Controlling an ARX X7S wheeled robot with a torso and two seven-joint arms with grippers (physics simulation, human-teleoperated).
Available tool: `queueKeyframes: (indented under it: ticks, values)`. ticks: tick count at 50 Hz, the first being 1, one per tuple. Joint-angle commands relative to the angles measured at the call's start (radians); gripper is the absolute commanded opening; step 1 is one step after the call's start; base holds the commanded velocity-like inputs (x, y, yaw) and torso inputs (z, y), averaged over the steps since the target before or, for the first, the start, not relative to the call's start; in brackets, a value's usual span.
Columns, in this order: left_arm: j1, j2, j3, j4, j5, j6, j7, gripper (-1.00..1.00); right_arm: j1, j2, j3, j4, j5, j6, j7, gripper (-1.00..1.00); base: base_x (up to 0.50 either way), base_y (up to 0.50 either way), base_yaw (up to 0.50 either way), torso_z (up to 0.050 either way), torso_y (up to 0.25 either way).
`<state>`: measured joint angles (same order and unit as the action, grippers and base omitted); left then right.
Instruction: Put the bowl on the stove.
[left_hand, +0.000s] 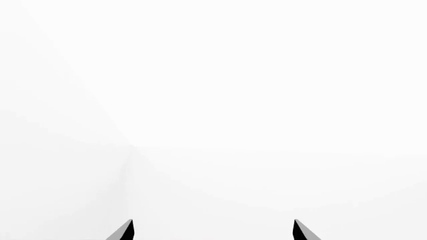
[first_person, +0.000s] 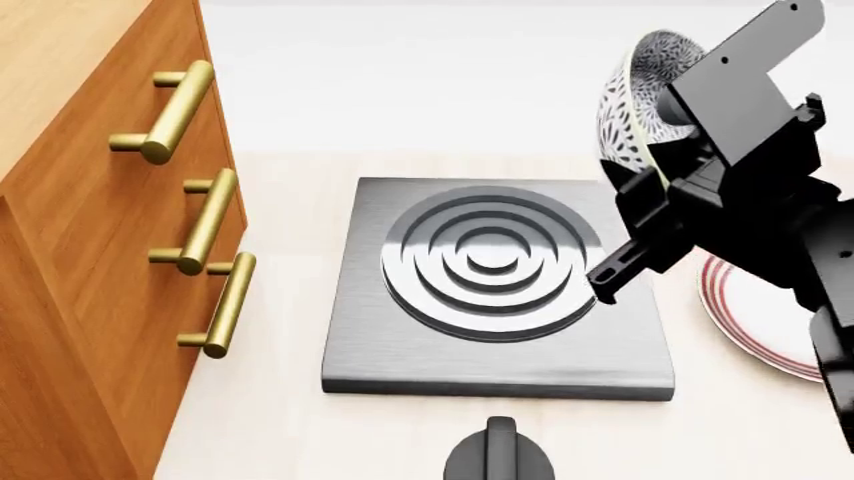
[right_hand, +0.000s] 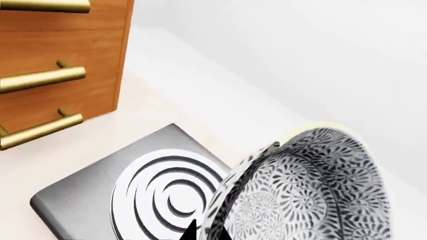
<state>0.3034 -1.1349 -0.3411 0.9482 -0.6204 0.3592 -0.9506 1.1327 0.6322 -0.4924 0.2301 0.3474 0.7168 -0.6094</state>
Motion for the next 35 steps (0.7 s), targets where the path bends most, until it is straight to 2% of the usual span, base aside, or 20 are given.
queueKeyframes:
  ticks: [1,8,23,35]
  values:
    - [0.005,0.007,-0.005,-0.006,-0.005,0.001,0.010,1.00,0.169,-0.186,-0.117,0.466,-0.129,-0.287,-0.089,-1.00,0.00,0.00,0.00,0.000,0.000]
    - [-0.005,0.009,0.011,-0.010,-0.007,0.003,0.011,1.00,0.366,-0.378,-0.173,1.067,-0.203,-0.617,-0.153,-1.00,0.00,0.00,0.00,0.000,0.000]
    - [-0.004,0.010,-0.001,-0.008,-0.014,-0.008,0.013,1.00,0.345,-0.469,-0.095,1.079,-0.315,-0.536,-0.141,-1.00,0.00,0.00,0.00,0.000,0.001]
    - [-0.025,0.006,0.026,-0.012,-0.015,-0.014,0.013,1.00,0.337,-0.524,-0.010,1.079,-0.336,-0.484,-0.096,-1.00,0.00,0.00,0.00,0.000,0.001]
